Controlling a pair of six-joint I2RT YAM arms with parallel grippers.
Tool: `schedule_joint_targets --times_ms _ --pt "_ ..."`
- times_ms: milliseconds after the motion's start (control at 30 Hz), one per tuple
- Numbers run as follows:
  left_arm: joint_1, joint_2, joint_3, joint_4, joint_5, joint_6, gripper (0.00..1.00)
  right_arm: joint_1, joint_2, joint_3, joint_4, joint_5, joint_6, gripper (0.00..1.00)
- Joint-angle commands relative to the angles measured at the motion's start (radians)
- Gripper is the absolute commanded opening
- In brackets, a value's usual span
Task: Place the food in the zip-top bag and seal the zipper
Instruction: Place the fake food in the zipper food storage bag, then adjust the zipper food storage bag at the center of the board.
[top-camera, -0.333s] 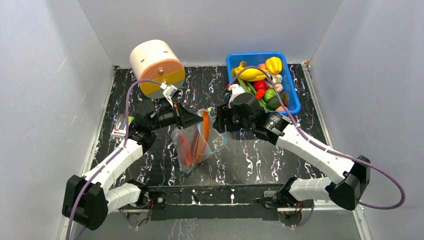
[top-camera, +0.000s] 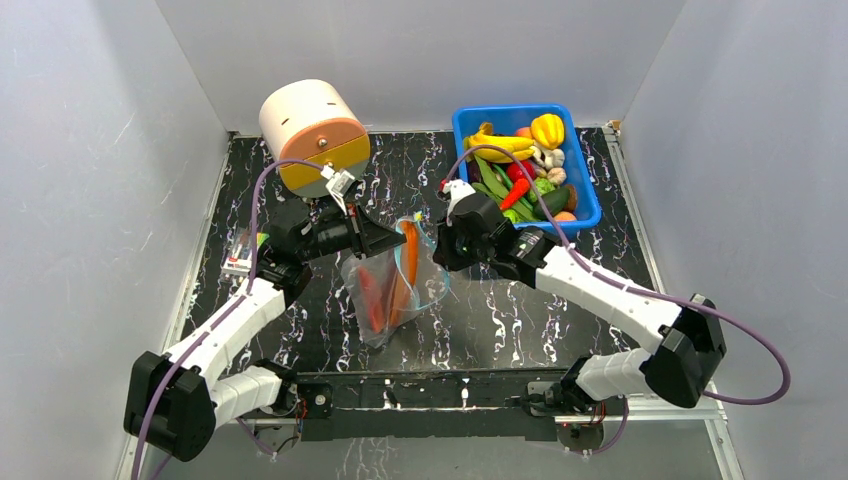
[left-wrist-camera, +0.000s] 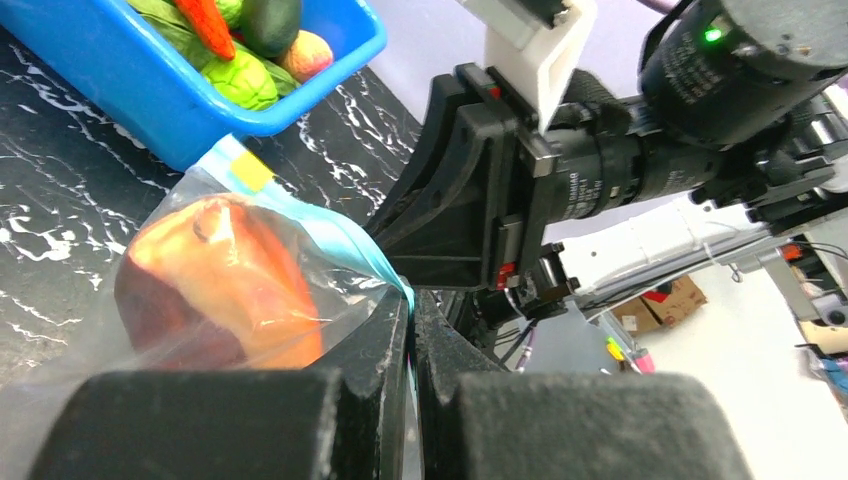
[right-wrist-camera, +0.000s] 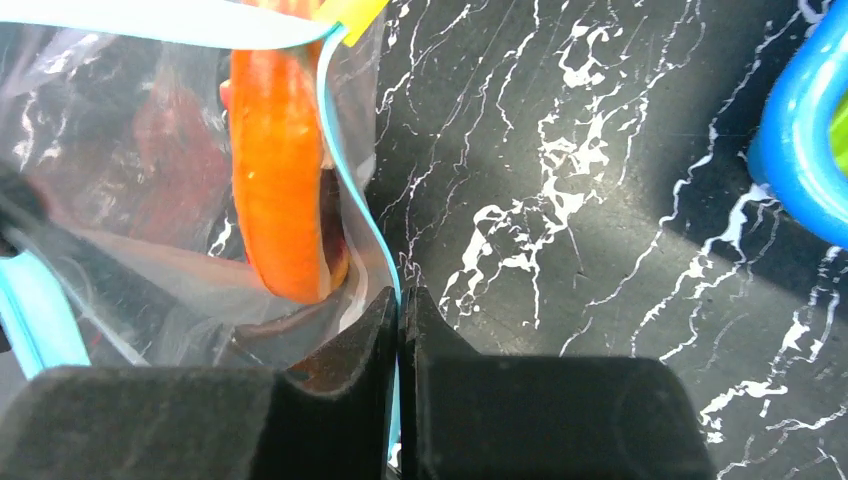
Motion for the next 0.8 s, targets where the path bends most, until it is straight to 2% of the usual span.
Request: schedule_joint_targets --times_ms 0,133,333,533,767 --pt "-0.003 -0.042 0.09 -0.12 -0.03 0.118 0.0 -0.004 -0.092 0.113 0.04 0.056 0.029 0.0" --pt "-0.003 -0.051 0.113 -0.184 -0.07 0.156 0.0 -0.004 -0.18 0.067 0.177 0.064 0.083 0.0" --pt "-0.003 -0.053 0.133 -0.205 -0.086 0.125 0.0 -0.004 -0.202 -0.008 0.298 0.013 0.16 0.0" --pt "-0.003 -0.082 0.2 -0.182 -0.056 0.056 0.0 -0.004 -0.156 -0.008 0.291 0.016 0.184 0.0" --pt "-0.003 -0.096 0.246 -0.266 -0.066 0.124 0.0 -0.004 -0.139 -0.062 0.368 -0.033 0.244 0.0"
